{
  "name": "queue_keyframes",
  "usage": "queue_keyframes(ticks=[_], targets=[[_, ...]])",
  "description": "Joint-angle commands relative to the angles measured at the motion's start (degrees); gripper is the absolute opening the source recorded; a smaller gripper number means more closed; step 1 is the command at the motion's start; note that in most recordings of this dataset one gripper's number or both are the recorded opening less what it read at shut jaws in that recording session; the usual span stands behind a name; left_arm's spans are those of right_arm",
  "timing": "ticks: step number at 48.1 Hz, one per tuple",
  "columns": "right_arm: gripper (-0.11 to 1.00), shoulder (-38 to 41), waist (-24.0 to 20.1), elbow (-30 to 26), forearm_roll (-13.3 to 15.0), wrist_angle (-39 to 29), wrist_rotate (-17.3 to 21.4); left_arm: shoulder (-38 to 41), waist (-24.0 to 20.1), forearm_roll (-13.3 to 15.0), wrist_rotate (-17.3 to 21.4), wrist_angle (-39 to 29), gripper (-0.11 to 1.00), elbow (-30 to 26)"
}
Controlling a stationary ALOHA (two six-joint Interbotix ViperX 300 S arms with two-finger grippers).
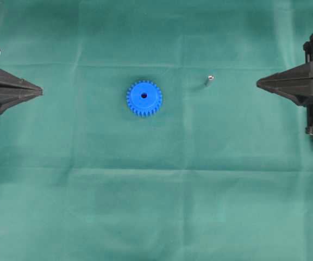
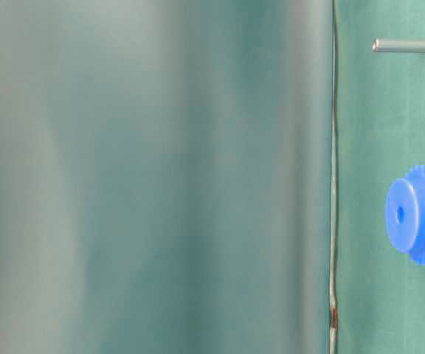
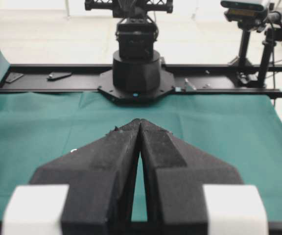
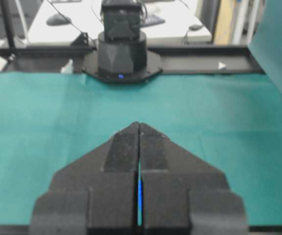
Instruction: Insert the shaft placed at a random location into the center hole of the medium gear at another random location.
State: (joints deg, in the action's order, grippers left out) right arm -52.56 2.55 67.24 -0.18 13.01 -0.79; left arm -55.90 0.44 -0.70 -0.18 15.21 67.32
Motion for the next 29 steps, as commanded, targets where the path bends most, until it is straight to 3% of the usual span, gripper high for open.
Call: queue_keyframes(ticks=[1, 5, 8, 20, 29], targets=[[0.01, 1.7, 0.3, -1.3, 0.0, 0.1, 0.5, 0.3, 0.1, -0.2, -0.1, 0.2, 0.00, -1.5], [0.07, 3.3, 0.8, -1.4, 0.1, 0.1, 0.5, 0.3, 0.1, -0.3, -0.1, 0.0, 0.00, -1.6], [0.19, 4.5, 1.5, -1.3, 0.0, 0.2, 0.6, 0.4, 0.2, -0.2, -0.1, -0.1, 0.00, -1.5], [0.88, 12.8, 5.5, -1.3, 0.1, 1.2, 0.4, 0.5, 0.1, -0.2, -0.1, -0.1, 0.00, -1.4], [0.87, 20.9, 8.1, -2.0, 0.0, 3.2, 0.4, 0.6, 0.1, -0.3, -0.1, -0.1, 0.00, -1.5]])
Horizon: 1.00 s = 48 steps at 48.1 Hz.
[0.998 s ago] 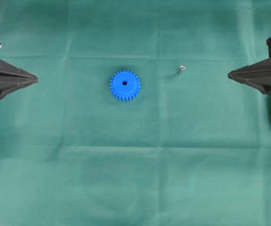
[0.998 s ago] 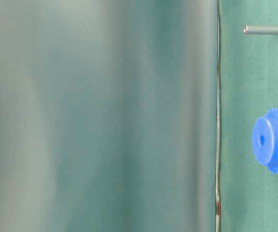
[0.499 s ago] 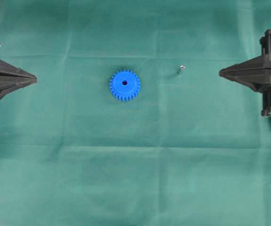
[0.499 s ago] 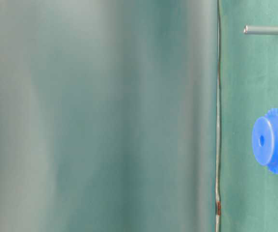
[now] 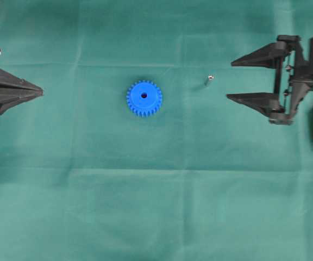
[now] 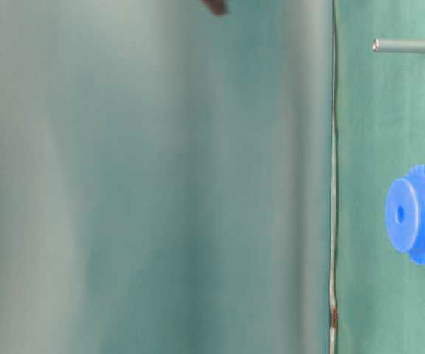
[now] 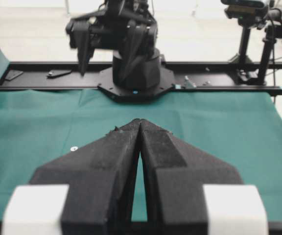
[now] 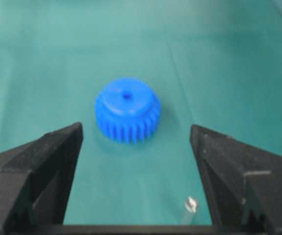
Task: Insert the shaft placed at a random location into the center hole of the medium gear at another random location.
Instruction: 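Move the open right gripper left toward the silver shaft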
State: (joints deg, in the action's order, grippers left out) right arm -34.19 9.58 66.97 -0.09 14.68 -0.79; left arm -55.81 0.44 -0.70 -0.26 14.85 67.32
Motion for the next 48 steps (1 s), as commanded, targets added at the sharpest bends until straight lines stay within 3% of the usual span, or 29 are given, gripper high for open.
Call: queue_keyframes(ticks=[1, 27, 48], targets=[[0.87, 3.5, 1.3, -1.8, 0.0, 1.8, 0.4, 0.5, 0.1, -0.3, 0.0, 0.2, 0.00, -1.4], [0.87, 24.0, 5.9, -3.5, -0.2, 9.9, 0.4, 0.8, 0.1, -0.2, 0.0, 0.1, 0.00, -1.2], [0.84, 30.5, 6.8, -3.5, -1.0, 13.7, 0.4, 0.8, 0.1, -0.2, 0.0, -0.2, 0.00, -1.2]])
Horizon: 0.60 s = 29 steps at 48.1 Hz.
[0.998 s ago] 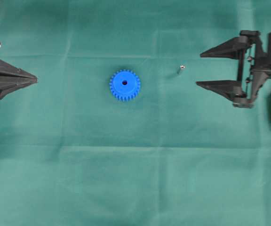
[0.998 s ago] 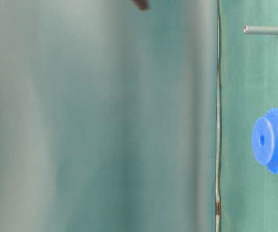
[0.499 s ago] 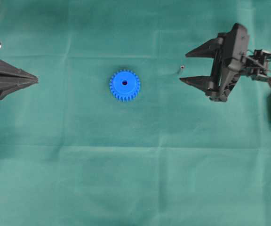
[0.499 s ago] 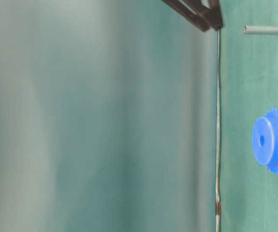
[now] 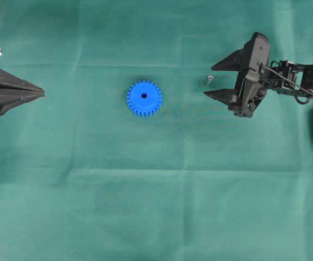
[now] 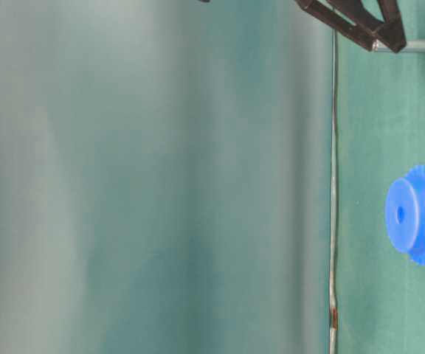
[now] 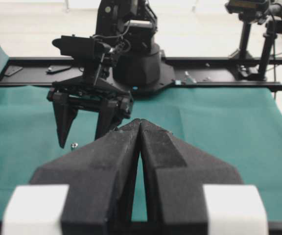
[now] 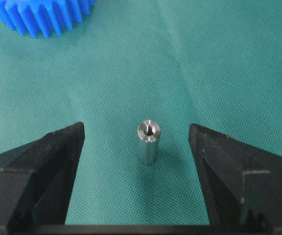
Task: Insert the shaft placed at a random location into the center hole of the medium gear at another random location.
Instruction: 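Move the open right gripper left toward the silver shaft, then close the right gripper around the upright silver shaft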
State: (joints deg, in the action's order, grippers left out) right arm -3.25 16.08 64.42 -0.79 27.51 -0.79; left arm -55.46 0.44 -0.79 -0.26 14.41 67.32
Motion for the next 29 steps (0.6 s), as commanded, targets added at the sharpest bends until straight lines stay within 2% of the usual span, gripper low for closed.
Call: queue_keyframes(ticks=[1, 6, 9, 12, 16, 19, 20, 29], targets=[[0.84, -0.4, 0.3, -1.0, -0.3, 0.9, 0.4, 0.4, 0.1, -0.2, 0.0, 0.2, 0.00, -1.2], [0.79, -0.4, 0.4, -1.0, -0.4, 0.9, 0.4, 0.4, 0.1, -0.1, 0.0, 0.3, 0.00, -1.2], [0.71, -0.2, 0.4, -1.1, -0.4, 0.8, 0.4, 0.4, 0.1, -0.2, 0.0, 0.3, 0.00, -1.2], [0.56, 0.3, 0.4, -1.2, -0.4, 0.6, 0.4, 0.4, 0.1, -0.1, 0.0, 0.3, 0.00, -1.2], [0.30, 0.8, 0.4, -1.5, -0.4, 0.6, 0.4, 0.4, 0.1, -0.1, 0.0, 0.2, 0.00, -1.2], [0.16, 1.0, 0.5, -1.5, -0.4, 0.6, 0.4, 0.4, 0.1, -0.1, -0.1, 0.3, 0.00, -1.2], [0.13, 1.0, 0.5, -1.5, -0.4, 0.6, 0.4, 0.4, 0.1, -0.1, -0.1, 0.3, 0.00, -1.2], [0.13, 1.0, 0.5, -1.4, -0.4, 0.6, 0.4, 0.4, 0.1, -0.1, -0.1, 0.2, 0.00, -1.1]])
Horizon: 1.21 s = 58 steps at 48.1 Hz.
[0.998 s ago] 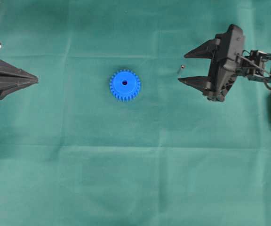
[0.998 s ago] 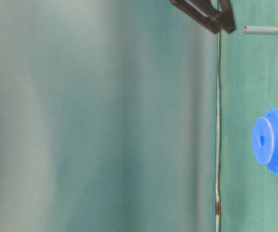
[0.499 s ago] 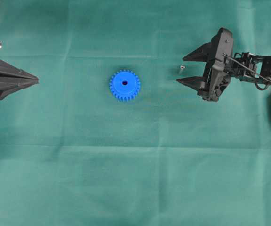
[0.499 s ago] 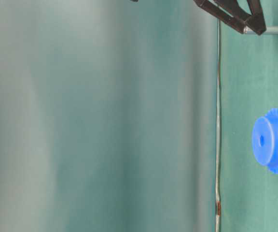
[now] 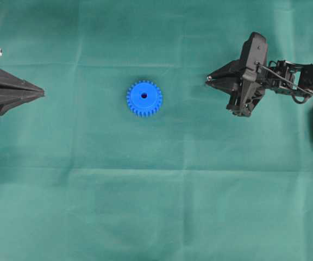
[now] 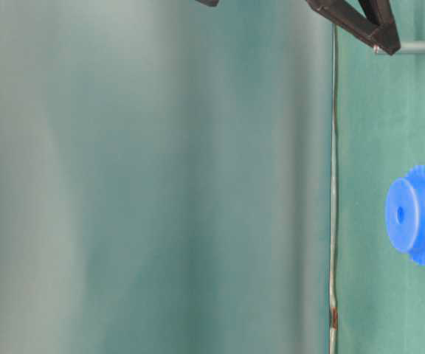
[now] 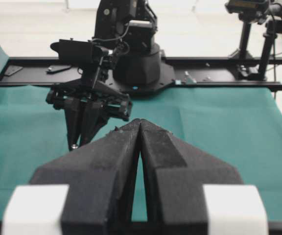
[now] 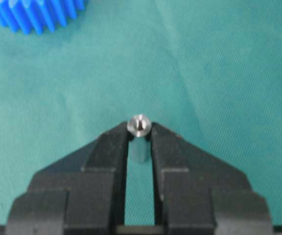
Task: Insert the shaft placed at a random location into the center hole of the medium gear at another random location.
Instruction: 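Close the right gripper around the upright silver shaft, then lift the shaft and carry it left over the blue gear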
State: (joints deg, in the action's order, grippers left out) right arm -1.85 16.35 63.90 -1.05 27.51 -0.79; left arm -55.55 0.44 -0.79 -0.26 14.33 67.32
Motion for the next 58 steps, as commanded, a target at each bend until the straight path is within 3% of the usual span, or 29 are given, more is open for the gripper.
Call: queue_keyframes(ticks=[1, 17, 36, 58], targets=[[0.13, -0.4, 0.3, -1.0, -0.1, 0.6, 0.4, 0.5, 0.1, -0.1, -0.1, 0.2, 0.00, -1.1], [0.13, -4.6, 0.3, -1.1, -0.2, -0.5, 0.4, 0.5, 0.1, -0.1, -0.1, 0.0, 0.00, -1.2], [0.13, -17.3, 0.3, -4.6, 0.0, -14.8, 0.5, 0.5, 0.1, -0.2, -0.2, 0.1, 0.00, -1.2], [0.13, -16.0, 0.0, -6.1, 0.0, -16.0, 0.7, 0.5, 0.1, -0.1, -0.2, 0.0, 0.00, -1.2]])
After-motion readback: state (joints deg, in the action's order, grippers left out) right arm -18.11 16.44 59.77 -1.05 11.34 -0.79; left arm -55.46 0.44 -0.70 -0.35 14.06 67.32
